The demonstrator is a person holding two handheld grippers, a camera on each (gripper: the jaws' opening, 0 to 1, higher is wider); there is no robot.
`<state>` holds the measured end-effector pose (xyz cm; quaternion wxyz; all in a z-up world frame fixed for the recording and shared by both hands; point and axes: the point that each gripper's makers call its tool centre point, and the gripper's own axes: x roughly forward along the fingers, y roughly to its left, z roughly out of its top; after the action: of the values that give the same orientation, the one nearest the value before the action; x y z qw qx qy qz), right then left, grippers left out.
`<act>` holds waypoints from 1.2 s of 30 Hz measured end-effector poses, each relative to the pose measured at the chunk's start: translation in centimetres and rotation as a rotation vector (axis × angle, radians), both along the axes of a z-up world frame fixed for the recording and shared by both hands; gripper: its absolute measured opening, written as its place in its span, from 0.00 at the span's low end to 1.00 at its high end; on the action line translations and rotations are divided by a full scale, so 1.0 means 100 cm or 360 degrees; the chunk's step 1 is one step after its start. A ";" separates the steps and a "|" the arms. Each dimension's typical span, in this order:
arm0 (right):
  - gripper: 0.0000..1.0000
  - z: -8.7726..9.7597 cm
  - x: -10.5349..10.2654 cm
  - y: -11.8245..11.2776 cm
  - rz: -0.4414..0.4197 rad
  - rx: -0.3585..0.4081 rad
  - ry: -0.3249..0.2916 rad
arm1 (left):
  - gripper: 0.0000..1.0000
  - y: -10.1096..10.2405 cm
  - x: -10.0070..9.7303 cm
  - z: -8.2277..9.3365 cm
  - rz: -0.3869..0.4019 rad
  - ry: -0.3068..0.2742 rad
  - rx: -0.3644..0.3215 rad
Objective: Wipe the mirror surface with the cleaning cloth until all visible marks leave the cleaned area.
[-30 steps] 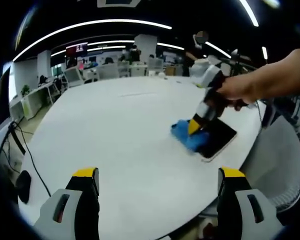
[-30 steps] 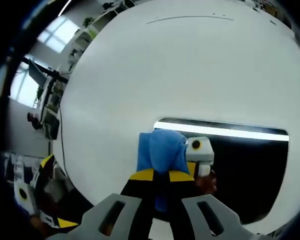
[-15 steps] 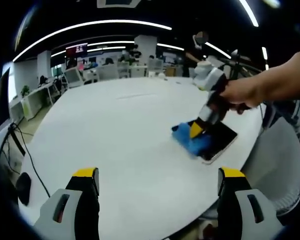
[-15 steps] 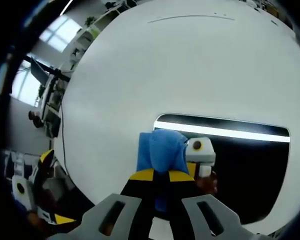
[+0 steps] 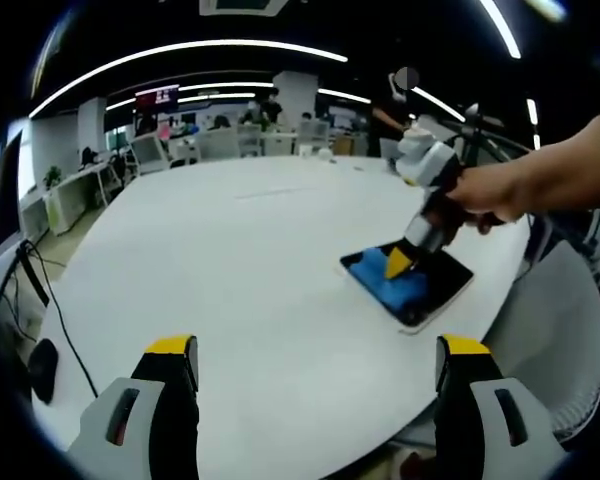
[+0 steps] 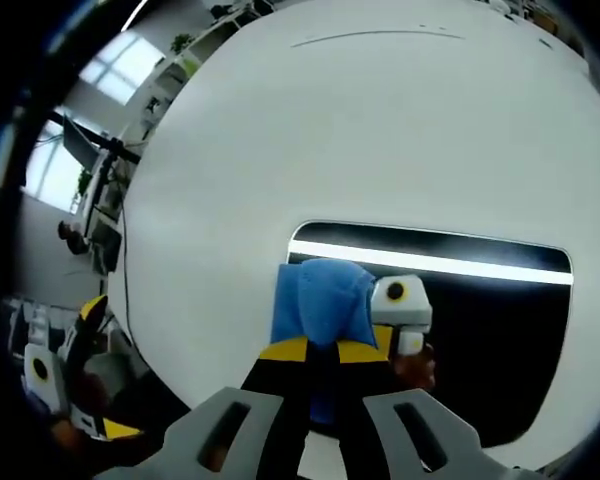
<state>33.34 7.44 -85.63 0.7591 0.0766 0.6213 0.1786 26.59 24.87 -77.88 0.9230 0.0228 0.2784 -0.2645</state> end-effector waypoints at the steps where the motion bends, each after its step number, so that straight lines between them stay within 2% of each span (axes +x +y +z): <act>1: 0.02 0.000 0.000 -0.003 0.0003 -0.0007 -0.0001 | 0.99 -0.001 0.000 0.000 0.0001 -0.0001 -0.0001; 21: 0.02 0.000 -0.002 -0.054 -0.0015 -0.0040 0.0003 | 0.99 -0.022 -0.001 0.003 -0.0002 -0.0004 -0.0014; 32: 0.02 0.000 -0.003 -0.076 -0.0027 -0.0042 0.0007 | 0.99 -0.045 -0.008 0.004 -0.0110 -0.0028 0.0030; 36: 0.02 0.000 -0.004 -0.084 -0.0024 -0.0046 0.0004 | 0.99 -0.049 -0.007 0.005 -0.0113 -0.0026 0.0025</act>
<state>32.89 -0.98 -85.65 0.7607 0.0706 0.6241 0.1637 25.85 19.97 -77.37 0.9151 0.0421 0.2720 -0.2946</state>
